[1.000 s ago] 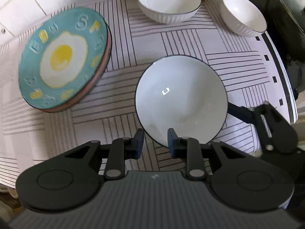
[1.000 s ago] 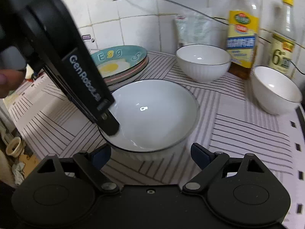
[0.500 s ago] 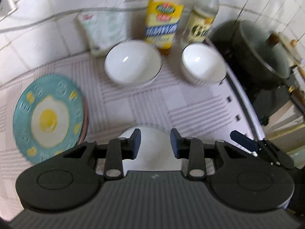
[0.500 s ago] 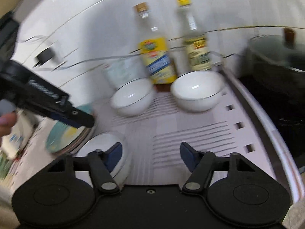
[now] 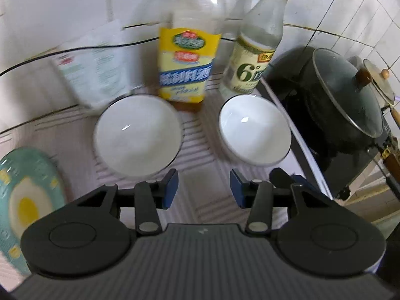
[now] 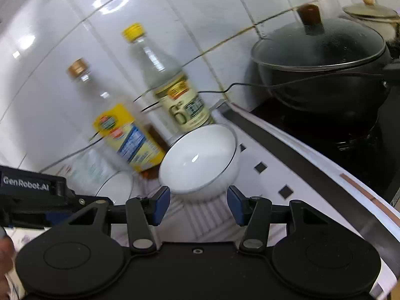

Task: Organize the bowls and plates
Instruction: 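Move both grippers to a second white bowl's rim and close them, then carry the second bowl over the first bowl, lower it in, open both grippers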

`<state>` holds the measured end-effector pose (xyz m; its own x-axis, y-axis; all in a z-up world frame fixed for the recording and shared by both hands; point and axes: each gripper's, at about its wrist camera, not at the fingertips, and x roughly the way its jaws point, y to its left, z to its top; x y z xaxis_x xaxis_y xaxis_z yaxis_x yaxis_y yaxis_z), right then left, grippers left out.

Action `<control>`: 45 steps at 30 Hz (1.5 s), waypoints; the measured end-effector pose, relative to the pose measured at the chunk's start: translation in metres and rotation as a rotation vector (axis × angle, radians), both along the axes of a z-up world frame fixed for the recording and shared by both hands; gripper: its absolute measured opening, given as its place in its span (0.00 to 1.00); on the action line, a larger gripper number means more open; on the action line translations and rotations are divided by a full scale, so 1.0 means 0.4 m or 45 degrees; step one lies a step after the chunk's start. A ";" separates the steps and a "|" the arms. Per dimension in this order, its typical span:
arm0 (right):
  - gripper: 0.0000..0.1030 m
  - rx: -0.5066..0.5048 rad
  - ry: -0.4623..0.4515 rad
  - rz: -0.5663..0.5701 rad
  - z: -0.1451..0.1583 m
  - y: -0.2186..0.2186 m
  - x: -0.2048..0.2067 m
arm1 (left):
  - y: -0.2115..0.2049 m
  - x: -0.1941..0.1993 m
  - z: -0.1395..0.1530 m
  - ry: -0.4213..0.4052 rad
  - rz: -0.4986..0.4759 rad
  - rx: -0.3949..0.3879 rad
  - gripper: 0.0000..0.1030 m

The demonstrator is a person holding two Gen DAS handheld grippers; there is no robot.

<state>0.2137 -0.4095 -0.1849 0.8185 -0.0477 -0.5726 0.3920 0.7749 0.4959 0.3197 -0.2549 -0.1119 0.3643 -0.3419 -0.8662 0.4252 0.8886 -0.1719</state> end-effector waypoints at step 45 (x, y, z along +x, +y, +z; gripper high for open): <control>0.15 0.306 0.127 -0.070 0.008 0.006 -0.020 | 0.022 -0.070 -0.006 0.155 0.009 0.040 0.13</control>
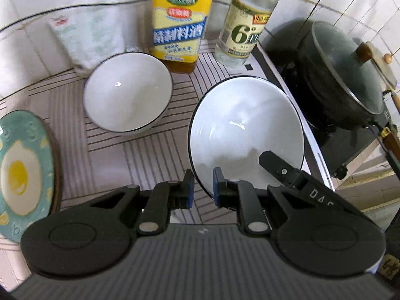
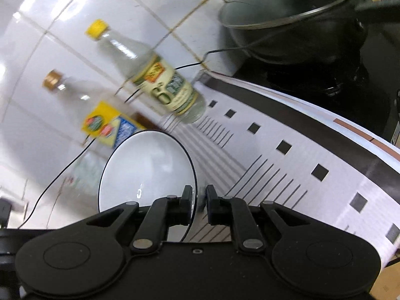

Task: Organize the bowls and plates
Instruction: 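Carry the second bowl over the first bowl, lower it in, open both grippers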

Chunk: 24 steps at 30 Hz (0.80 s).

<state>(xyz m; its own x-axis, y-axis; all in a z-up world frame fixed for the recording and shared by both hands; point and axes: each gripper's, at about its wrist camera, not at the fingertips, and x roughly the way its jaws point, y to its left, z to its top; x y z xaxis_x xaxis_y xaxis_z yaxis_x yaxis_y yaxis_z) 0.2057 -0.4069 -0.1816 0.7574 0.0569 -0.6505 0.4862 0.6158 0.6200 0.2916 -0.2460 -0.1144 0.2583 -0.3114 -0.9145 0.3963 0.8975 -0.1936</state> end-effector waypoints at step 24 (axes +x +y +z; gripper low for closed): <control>0.15 -0.094 0.024 0.425 0.071 0.209 -0.053 | 0.255 -0.157 0.023 0.118 0.233 0.040 0.14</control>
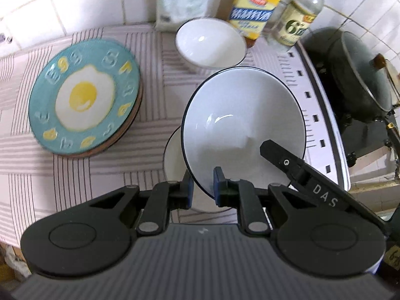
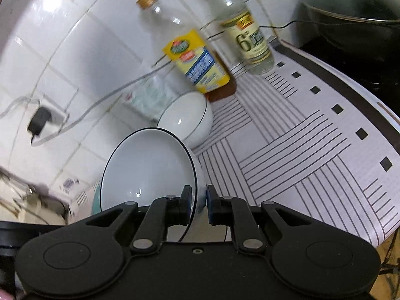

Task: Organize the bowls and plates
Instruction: 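Carry the second bowl over the first bowl, lower it in, open both grippers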

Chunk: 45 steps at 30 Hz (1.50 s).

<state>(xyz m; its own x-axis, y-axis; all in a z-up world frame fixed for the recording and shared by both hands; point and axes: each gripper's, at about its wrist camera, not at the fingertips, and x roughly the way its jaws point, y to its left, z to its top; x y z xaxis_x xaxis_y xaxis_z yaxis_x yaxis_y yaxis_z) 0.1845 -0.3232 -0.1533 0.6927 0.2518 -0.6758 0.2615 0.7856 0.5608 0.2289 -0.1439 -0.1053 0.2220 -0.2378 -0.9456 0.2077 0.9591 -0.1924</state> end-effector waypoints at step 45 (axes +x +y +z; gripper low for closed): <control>0.20 -0.970 0.004 0.504 -0.028 0.212 0.008 | 0.025 0.042 -0.126 0.358 0.062 0.022 0.19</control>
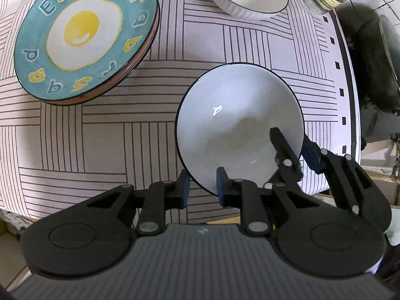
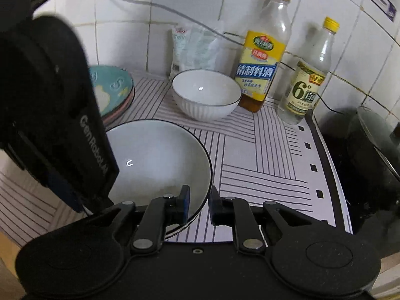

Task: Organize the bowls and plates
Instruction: 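Carry the second bowl over the first bowl, lower it in, open both grippers, then move both grippers to the white bowl by the bottles and close them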

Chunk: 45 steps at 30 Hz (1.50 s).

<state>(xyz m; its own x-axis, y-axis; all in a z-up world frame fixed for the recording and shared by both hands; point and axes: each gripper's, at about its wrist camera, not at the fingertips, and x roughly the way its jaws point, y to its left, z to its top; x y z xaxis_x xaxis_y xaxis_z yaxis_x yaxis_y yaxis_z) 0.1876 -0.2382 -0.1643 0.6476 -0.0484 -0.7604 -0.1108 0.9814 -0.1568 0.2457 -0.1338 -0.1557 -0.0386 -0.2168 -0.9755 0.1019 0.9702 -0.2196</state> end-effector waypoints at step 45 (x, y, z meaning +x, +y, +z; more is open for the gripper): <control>0.38 0.629 0.102 -0.302 -0.042 -0.223 0.447 | -0.092 0.478 -0.061 -0.478 -0.405 0.098 0.44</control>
